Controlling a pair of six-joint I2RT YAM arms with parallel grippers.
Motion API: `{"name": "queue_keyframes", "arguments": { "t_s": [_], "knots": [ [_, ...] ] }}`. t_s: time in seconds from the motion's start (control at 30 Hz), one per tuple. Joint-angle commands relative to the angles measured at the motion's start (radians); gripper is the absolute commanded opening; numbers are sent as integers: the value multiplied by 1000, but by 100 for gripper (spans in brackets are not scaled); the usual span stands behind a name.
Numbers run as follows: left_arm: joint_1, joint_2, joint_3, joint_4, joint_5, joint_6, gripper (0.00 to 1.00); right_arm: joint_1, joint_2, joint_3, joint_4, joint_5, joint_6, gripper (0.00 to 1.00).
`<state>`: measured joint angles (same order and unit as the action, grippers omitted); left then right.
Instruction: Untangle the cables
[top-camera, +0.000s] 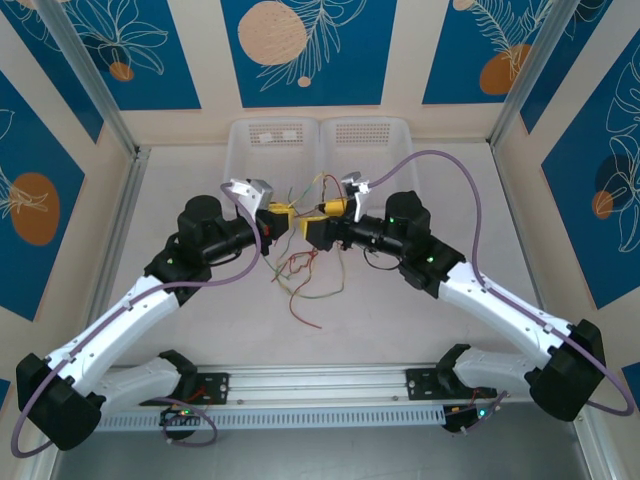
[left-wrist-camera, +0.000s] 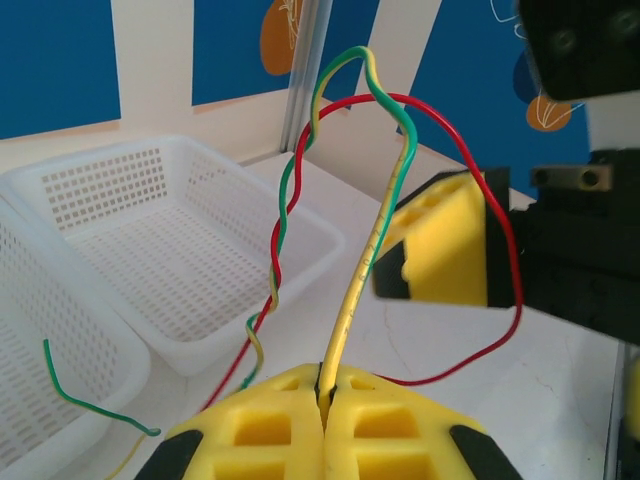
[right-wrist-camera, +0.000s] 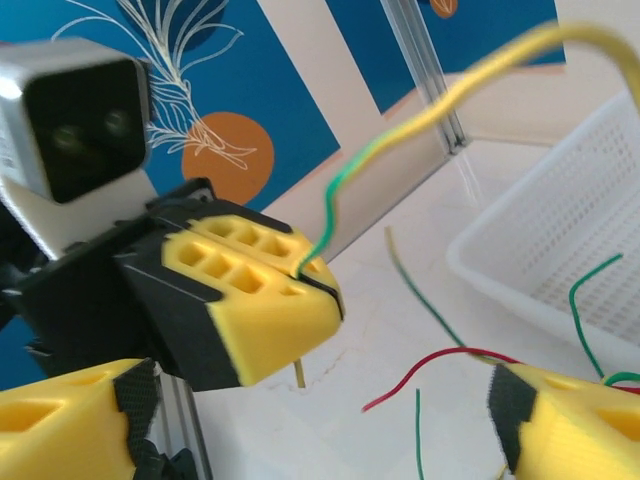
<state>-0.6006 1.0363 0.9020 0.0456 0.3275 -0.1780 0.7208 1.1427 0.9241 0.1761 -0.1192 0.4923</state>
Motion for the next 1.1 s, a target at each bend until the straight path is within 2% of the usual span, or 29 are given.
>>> {"name": "queue_keyframes", "arguments": {
  "t_s": [0.0, 0.07, 0.2, 0.3, 0.47, 0.7, 0.87, 1.07],
  "knots": [
    [-3, -23, -6, 37, -12, -16, 0, 9, 14, -11, 51, 51, 6, 65],
    [-3, -29, -9, 34, -20, -16, 0, 6, 15, -9, 51, 77, 8, 53],
    [-4, -44, -16, 25, -43, -15, 0, -3, 19, 21, -6, 100, -5, 19],
    [-2, -63, -25, 12, -118, -16, 0, -4, 7, 24, -43, 143, -11, 0],
    [-1, -113, -63, 1, -351, -20, 0, -34, -26, 8, -108, 283, 41, 0],
    [13, -137, -55, -88, -561, -9, 0, -142, -65, 4, -173, 274, 86, 0],
    [53, -182, -61, -126, -652, -11, 0, -235, -73, 32, -265, 269, 109, 0],
    [125, -231, -58, -175, -671, -14, 0, -345, -98, 48, -345, 264, 112, 0]
  ]
}}
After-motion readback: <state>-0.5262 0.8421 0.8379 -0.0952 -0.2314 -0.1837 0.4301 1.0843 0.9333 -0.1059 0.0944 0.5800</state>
